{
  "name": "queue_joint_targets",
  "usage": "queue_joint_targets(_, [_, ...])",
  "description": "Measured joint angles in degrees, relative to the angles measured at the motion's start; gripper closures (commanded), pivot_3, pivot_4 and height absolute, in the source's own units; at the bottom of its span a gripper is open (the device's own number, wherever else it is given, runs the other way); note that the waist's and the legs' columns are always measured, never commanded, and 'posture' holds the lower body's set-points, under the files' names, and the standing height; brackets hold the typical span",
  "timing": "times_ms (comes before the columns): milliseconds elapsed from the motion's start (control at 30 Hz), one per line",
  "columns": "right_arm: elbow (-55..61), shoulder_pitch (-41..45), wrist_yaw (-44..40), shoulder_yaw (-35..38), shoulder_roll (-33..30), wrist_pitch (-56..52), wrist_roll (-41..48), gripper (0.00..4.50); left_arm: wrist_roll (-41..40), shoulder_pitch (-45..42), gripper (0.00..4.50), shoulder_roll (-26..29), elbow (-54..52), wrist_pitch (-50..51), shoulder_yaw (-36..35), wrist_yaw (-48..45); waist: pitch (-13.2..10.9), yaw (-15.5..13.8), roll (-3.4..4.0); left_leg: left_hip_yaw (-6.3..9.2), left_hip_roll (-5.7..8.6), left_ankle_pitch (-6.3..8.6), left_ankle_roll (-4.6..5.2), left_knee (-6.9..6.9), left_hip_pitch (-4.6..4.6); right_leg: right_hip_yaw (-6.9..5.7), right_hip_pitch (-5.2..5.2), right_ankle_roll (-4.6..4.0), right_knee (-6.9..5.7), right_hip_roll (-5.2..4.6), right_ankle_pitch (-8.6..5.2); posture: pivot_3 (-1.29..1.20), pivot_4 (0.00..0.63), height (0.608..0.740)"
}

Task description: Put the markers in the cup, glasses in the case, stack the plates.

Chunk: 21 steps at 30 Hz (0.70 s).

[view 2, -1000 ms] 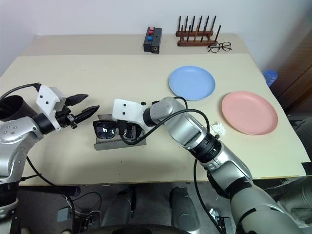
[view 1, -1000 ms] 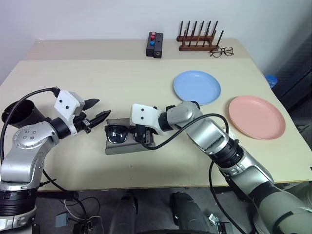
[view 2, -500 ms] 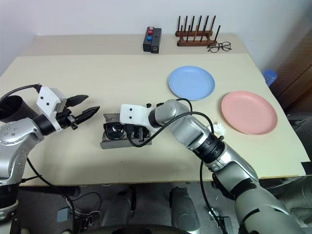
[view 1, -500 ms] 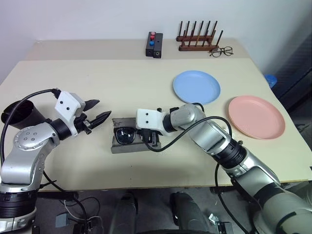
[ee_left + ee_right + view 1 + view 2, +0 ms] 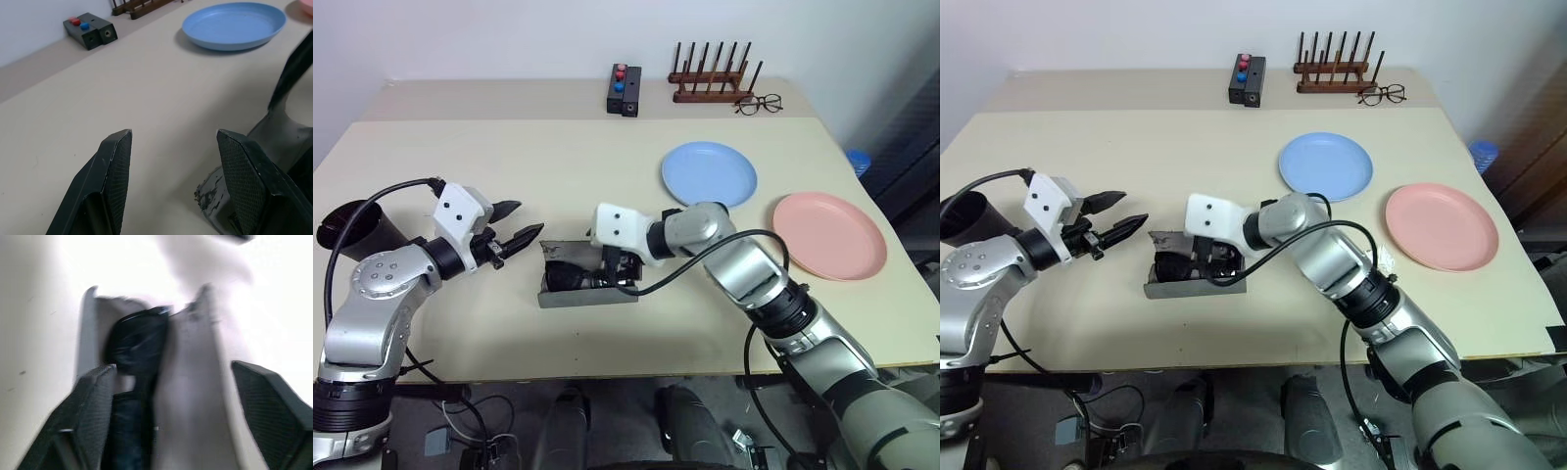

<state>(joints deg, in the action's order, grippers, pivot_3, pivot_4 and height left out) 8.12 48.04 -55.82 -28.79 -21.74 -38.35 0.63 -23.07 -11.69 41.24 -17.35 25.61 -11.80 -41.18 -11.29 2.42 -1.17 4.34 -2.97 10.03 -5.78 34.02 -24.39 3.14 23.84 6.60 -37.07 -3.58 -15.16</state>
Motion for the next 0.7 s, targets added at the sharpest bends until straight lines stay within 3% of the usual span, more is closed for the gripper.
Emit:
queue_joint_targets(67, [2.2, -0.8, -1.0, 2.1, -2.0, 1.5, 1.3, 0.65, -0.2, -0.9, 2.57, -0.4, 0.5, 0.9, 1.7, -0.5, 0.0, -0.2, -0.01, 0.00, 0.00, 0.00, 0.00, 0.01, 0.00, 0.00, -0.01, 0.00, 0.02, 0.00, 0.00, 0.00, 0.150, 0.738])
queue_joint_targets(167, [6.2, -4.6, -3.7, 5.5, -6.8, 5.7, 3.7, 0.65, -0.4, -3.1, 4.16, -0.6, 1.7, 3.2, 5.2, -2.8, 0.0, -0.3, -0.02, 0.00, 0.01, 0.00, 0.00, 0.02, 0.00, 0.00, -0.05, 0.00, 0.08, -0.01, -0.01, 0.00, 0.150, 0.738])
queue_joint_targets(200, [7.2, -6.1, -4.7, 6.6, -8.8, 6.9, 4.6, 0.65, -0.4, -4.1, 4.45, -0.7, 2.5, 3.8, 6.6, -3.7, 0.0, -0.3, -0.02, 0.00, 0.01, 0.00, 0.00, 0.03, 0.00, 0.00, -0.06, 0.00, 0.09, -0.01, -0.01, 0.00, 0.150, 0.738])
queue_joint_targets(333, [11.1, -11.9, -7.7, 10.4, -15.2, 10.7, 7.1, 0.65, -0.1, -10.2, 4.45, -3.4, 8.4, 5.4, 11.2, -5.5, 0.0, -0.2, -0.02, 0.00, 0.00, 0.00, 0.00, 0.04, 0.01, 0.00, -0.06, 0.00, 0.06, 0.01, -0.01, 0.00, 0.150, 0.738])
queue_joint_targets(533, [14.4, -17.6, -7.4, 13.2, -19.3, 11.2, 8.1, 0.65, 0.9, -18.8, 4.45, -5.9, 18.6, 7.6, 15.5, -8.5, 0.0, 0.1, -0.02, 0.00, 0.00, 0.00, 0.01, 0.01, 0.01, 0.00, -0.04, 0.04, 0.03, 0.02, -0.01, 0.00, 0.150, 0.738])
queue_joint_targets(700, [15.3, -21.2, -6.0, 15.3, -21.6, 11.0, 8.5, 0.65, 3.7, -22.1, 4.45, -3.0, 21.6, 7.5, 20.6, -14.9, 0.0, 0.1, -0.02, 0.00, 0.01, 0.00, 0.01, 0.04, 0.01, 0.00, -0.06, 0.03, 0.06, 0.01, -0.02, 0.00, 0.150, 0.738])
